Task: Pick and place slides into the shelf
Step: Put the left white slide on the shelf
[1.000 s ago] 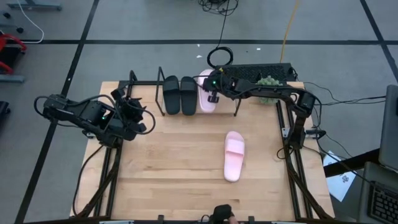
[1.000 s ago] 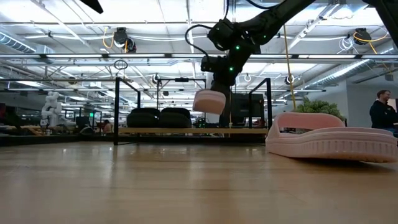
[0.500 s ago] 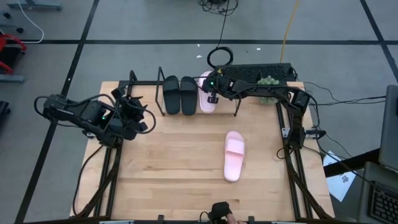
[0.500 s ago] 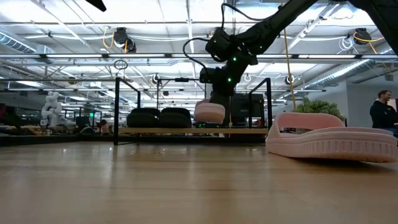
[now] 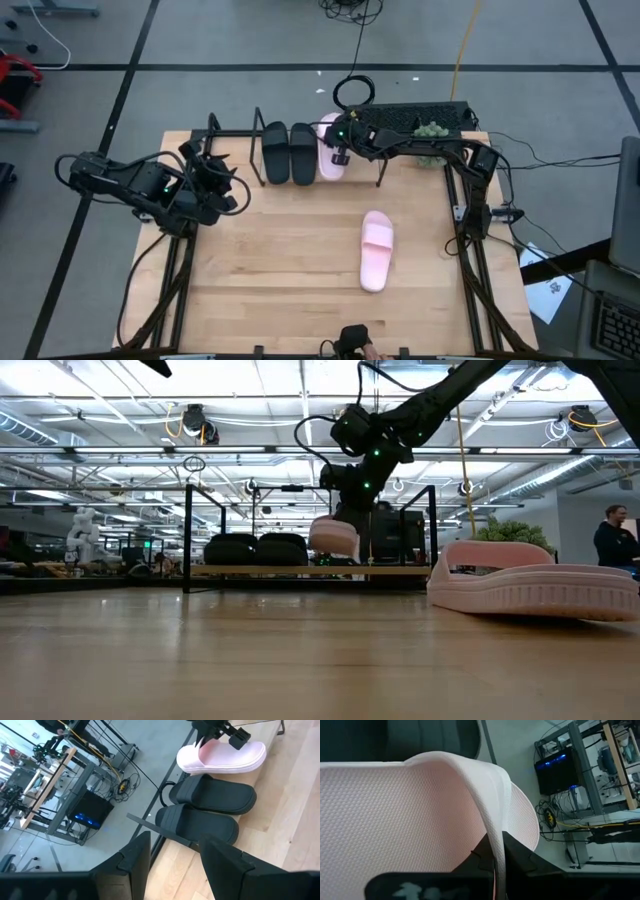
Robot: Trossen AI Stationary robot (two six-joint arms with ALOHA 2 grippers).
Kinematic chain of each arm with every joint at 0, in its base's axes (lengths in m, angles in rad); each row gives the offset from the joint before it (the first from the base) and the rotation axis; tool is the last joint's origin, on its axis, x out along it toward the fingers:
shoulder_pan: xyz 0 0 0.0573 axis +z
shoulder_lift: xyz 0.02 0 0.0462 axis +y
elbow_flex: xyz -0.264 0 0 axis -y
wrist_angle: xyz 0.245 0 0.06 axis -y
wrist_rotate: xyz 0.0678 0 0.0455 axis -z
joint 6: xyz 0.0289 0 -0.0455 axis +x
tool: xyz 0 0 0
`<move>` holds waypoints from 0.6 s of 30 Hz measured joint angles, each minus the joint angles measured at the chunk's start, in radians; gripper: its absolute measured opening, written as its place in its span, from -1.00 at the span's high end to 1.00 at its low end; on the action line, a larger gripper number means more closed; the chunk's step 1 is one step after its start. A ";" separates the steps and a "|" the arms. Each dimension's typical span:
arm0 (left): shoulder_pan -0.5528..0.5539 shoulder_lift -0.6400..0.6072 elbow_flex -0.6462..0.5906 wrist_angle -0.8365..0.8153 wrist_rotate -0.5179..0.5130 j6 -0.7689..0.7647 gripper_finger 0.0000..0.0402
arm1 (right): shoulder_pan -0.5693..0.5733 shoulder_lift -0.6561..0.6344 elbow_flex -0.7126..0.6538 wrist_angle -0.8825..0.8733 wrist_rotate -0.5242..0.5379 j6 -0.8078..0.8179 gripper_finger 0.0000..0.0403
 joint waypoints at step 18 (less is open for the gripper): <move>0.000 0.000 0.000 0.000 0.001 0.009 0.15 | 0.003 0.021 0.000 -0.009 -0.018 0.039 0.98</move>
